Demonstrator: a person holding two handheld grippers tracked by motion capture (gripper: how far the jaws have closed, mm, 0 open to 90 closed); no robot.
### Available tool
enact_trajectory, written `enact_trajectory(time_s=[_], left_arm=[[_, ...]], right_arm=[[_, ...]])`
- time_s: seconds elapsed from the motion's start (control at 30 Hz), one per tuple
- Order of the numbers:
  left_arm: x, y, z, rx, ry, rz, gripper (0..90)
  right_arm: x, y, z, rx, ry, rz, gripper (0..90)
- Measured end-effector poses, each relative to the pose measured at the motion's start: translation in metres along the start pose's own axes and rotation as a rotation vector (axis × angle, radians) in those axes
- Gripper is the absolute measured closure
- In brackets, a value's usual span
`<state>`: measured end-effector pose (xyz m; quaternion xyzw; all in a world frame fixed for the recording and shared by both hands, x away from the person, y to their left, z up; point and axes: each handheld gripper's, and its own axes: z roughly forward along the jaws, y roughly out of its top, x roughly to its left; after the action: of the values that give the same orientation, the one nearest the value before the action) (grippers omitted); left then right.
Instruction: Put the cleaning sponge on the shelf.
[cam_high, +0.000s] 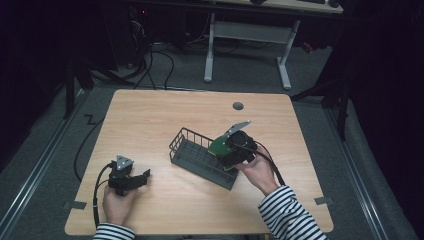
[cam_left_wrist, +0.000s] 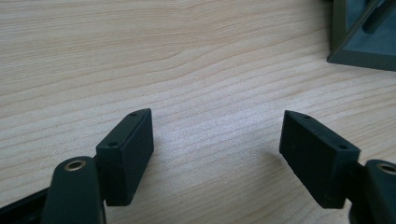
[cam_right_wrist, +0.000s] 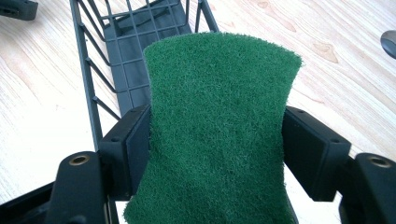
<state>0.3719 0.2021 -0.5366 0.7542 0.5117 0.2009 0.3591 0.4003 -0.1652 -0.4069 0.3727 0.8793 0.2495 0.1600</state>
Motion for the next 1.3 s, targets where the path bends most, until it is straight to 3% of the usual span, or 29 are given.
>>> enact_trajectory(time_s=[0.57,0.77,0.9,1.03,1.3], left_arm=[[0.000,0.000,0.000,0.001,0.002,0.003,26.6],[0.000,0.000,0.000,0.000,0.003,0.003,26.6],[0.000,0.000,0.000,0.001,0.002,0.002,26.6],[0.000,0.000,0.000,-0.001,0.001,0.000,26.6],[0.000,0.000,0.000,0.000,-0.001,0.000,26.4]], right_arm=[[0.002,-0.001,0.000,0.003,0.014,-0.010,27.1],[0.001,-0.002,-0.001,0.001,0.030,-0.003,31.9],[-0.002,-0.004,-0.005,-0.029,0.037,0.010,34.8],[-0.010,-0.013,-0.012,-0.084,0.058,0.072,37.8],[-0.020,-0.028,-0.041,-0.203,0.004,0.128,42.3]])
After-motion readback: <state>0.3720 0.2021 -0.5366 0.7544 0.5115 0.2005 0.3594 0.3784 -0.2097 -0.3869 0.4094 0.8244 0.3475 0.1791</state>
